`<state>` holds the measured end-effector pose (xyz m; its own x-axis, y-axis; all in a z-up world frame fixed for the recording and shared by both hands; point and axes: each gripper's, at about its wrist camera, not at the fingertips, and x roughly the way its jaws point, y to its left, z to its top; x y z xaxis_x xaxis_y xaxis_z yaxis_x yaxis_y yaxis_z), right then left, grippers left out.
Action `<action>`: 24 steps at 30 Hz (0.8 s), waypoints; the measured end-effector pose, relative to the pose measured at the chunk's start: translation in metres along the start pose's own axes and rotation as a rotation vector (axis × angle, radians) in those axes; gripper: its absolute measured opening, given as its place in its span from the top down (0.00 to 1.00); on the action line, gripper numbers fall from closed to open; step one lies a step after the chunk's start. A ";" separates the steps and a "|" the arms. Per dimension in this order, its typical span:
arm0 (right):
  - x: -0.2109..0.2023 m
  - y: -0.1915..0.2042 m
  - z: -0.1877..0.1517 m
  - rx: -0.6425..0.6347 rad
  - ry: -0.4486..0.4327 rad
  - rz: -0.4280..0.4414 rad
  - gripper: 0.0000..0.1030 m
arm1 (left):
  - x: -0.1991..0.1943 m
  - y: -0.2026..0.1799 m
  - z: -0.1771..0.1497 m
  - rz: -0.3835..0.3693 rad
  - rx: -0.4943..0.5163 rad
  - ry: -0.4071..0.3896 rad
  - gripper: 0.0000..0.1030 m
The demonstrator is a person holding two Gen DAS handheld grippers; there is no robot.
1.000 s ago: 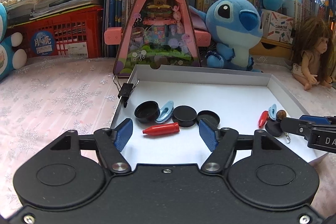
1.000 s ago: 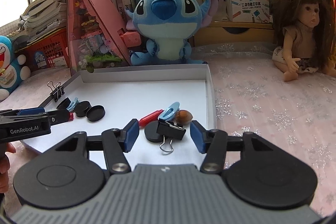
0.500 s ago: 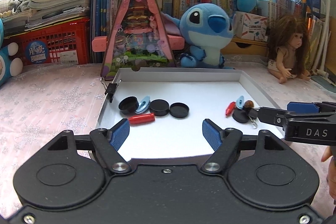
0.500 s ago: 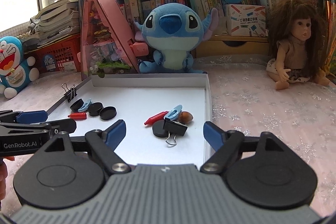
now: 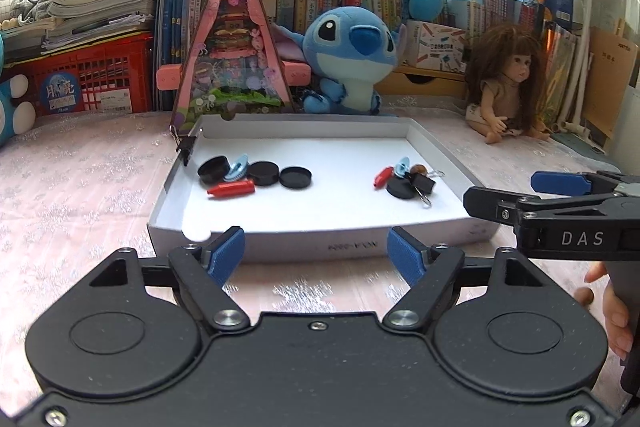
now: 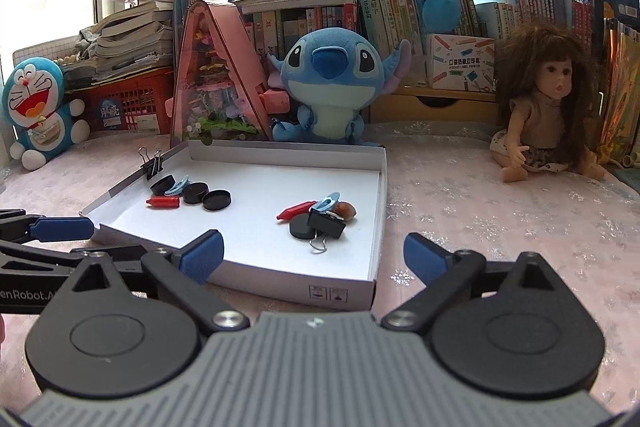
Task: Organize rigid objects
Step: 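Move both grippers back toward the clear plastic ball and brown acorn on the cloth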
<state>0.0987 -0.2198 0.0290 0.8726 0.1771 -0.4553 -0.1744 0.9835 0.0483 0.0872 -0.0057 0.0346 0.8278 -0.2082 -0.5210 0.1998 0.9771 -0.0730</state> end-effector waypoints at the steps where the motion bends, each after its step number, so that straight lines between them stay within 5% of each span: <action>1: -0.003 0.000 -0.002 -0.003 -0.002 -0.003 0.02 | -0.002 -0.002 -0.003 -0.002 0.003 0.003 0.25; 10: -0.027 -0.007 -0.026 0.017 -0.001 -0.015 0.00 | -0.018 -0.018 -0.032 -0.031 0.027 0.013 0.26; 19: -0.048 -0.010 -0.054 -0.051 -0.029 -0.122 0.00 | -0.028 -0.041 -0.055 -0.042 0.100 -0.030 0.31; 24: -0.055 -0.013 -0.068 -0.060 -0.012 -0.148 0.00 | -0.024 -0.041 -0.061 -0.068 0.085 -0.004 0.40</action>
<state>0.0217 -0.2445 -0.0066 0.8960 0.0314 -0.4430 -0.0704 0.9949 -0.0719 0.0272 -0.0382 -0.0018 0.8129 -0.2747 -0.5135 0.2994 0.9534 -0.0360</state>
